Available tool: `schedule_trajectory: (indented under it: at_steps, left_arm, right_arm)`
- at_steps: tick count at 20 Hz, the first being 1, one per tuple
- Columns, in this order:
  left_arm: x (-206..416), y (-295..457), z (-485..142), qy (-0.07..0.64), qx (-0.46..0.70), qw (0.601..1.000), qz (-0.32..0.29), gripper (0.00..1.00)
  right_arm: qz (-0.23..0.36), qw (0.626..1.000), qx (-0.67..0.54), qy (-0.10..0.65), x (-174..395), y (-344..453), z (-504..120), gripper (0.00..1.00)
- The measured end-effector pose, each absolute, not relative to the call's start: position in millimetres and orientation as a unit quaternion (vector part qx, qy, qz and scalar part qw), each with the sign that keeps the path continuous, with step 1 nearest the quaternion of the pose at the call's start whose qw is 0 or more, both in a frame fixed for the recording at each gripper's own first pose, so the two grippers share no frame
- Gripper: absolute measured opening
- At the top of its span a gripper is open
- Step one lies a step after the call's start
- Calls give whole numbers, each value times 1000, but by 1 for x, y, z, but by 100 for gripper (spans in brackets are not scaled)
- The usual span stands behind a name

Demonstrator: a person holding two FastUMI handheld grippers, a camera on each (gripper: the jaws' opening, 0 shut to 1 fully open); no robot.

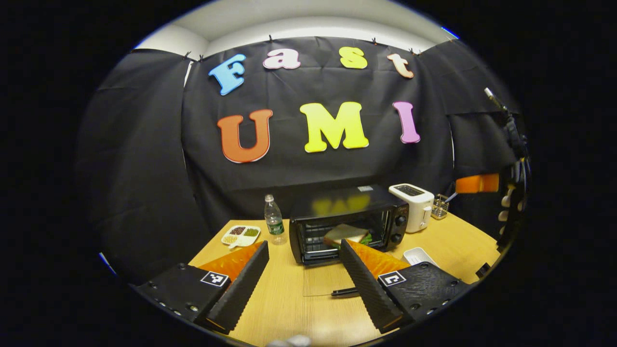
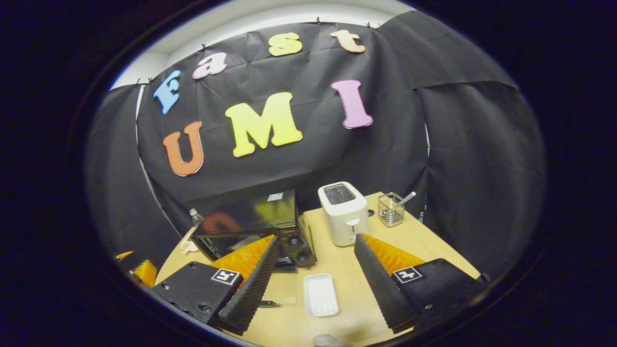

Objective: Open the electric oven with the left hand, put the food in, and close the electric oven.

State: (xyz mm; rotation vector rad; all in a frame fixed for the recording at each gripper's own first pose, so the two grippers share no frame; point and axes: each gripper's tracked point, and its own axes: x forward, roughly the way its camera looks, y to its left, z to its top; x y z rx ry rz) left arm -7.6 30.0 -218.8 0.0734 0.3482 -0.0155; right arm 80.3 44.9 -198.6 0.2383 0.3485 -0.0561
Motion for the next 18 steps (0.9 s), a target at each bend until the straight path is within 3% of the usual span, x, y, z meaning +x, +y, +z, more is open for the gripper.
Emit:
schedule_trajectory:
  at_steps: [15,16,17,18]
  left_arm:
    - [-29,-66,-425,351,13,935,-42,97]
    - [-27,-71,-431,357,10,933,-42,98]
    - [-26,-72,-433,358,9,933,-39,98]
    - [-22,-73,-435,358,8,933,-35,98]
  right_arm:
    - [-88,976,50,194,21,-70,-173,100]
    - [-93,975,48,198,18,-75,-174,90]
    - [-97,974,47,201,18,-80,-176,100]
    - [-99,973,47,204,16,-83,-178,100]
